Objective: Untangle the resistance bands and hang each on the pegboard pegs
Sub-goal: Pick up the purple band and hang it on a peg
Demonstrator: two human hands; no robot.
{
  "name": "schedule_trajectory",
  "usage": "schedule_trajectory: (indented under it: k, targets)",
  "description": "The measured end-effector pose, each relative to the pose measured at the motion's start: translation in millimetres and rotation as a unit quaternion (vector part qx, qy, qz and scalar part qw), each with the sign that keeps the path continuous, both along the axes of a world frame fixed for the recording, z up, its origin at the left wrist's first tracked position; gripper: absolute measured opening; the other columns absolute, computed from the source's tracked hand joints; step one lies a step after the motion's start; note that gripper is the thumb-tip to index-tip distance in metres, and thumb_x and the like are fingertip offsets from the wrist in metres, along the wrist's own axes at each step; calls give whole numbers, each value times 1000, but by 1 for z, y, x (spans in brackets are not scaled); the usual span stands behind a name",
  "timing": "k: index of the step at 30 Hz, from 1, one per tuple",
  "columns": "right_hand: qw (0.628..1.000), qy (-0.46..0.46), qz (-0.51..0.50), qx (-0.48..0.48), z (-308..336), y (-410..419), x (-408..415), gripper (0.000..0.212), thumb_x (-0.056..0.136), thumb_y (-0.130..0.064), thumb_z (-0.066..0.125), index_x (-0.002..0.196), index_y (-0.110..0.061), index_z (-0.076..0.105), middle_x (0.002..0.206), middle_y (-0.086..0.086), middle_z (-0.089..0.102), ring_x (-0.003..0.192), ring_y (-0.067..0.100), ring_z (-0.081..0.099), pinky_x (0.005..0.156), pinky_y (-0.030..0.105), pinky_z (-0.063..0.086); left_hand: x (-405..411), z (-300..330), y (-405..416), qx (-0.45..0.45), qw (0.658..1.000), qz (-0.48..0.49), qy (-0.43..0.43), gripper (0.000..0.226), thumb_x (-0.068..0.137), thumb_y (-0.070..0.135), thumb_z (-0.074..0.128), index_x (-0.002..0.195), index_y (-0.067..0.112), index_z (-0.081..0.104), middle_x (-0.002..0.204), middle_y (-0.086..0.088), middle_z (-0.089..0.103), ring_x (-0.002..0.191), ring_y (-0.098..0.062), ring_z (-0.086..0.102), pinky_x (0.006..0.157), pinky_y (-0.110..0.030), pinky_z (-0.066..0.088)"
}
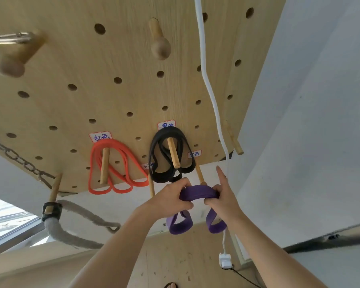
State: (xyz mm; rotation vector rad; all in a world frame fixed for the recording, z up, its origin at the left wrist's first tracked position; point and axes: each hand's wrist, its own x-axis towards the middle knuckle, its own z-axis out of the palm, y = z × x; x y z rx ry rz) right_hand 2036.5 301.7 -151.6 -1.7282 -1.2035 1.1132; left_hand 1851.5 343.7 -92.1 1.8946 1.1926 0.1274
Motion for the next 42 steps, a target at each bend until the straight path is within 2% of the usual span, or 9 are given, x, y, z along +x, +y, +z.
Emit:
schedule_trajectory:
  k: [8,12,16,19,24,29,33,36,42]
  targets:
    - [998,4,-58,-1,2,36,19,99,88,0,71,163,-23,11,100,6,60,95,19,65,83,27,54,31,-25,13,24,996,73,-39,30,93,14,69,113,26,50,101,1,64,87,-10,62,75,-18,46]
    - [996,40,-85,8,-1,48,15,99,90,-3,72,163,-31,11,106,9,60,95,20,65,72,20,52,38,-31,25,36,992,111,-42,32,94,12,68,120,24,52,100,3,65,93,-14,66,87,-26,51]
    - [992,85,-91,18,-1,59,10,100,88,4,69,159,-42,15,103,14,60,89,22,67,75,21,58,41,-40,37,69,989,130,-14,33,95,9,66,121,25,52,105,1,65,100,-18,65,98,-35,53]
    - [991,96,-94,10,1,62,3,105,83,6,71,157,-45,17,99,13,60,78,28,69,69,34,63,42,-46,40,113,983,145,17,33,97,12,63,124,26,50,106,1,67,97,-17,66,94,-35,56]
    - [989,72,-125,-18,2,63,2,56,84,13,63,127,-16,43,82,-1,59,58,12,61,49,13,49,46,-51,34,149,971,184,40,28,100,16,60,122,23,43,100,-4,68,85,-22,69,82,-37,61]
    - [990,72,-117,-35,-6,70,2,55,84,9,65,129,-18,46,81,6,67,56,21,65,54,27,57,51,-53,30,197,959,171,109,31,102,15,56,125,21,37,96,-3,67,76,-20,69,72,-34,62]
    - [994,38,-95,-30,-10,72,3,54,82,7,64,126,-19,47,87,1,67,68,24,70,68,33,58,54,-54,29,238,949,135,157,38,101,19,58,134,22,41,117,-1,65,97,-20,68,82,-32,61]
    - [998,8,-53,-35,-10,72,9,56,81,10,64,124,-21,47,107,5,65,97,29,67,84,34,54,55,-53,29,268,940,125,172,34,101,24,59,133,23,46,120,2,65,100,-18,68,82,-30,60]
    - [999,24,9,-46,-6,69,22,59,77,8,74,124,-19,50,117,2,63,109,24,61,72,20,47,52,-44,36,321,933,71,148,32,97,25,62,128,22,55,115,1,68,108,-21,62,84,-38,60]
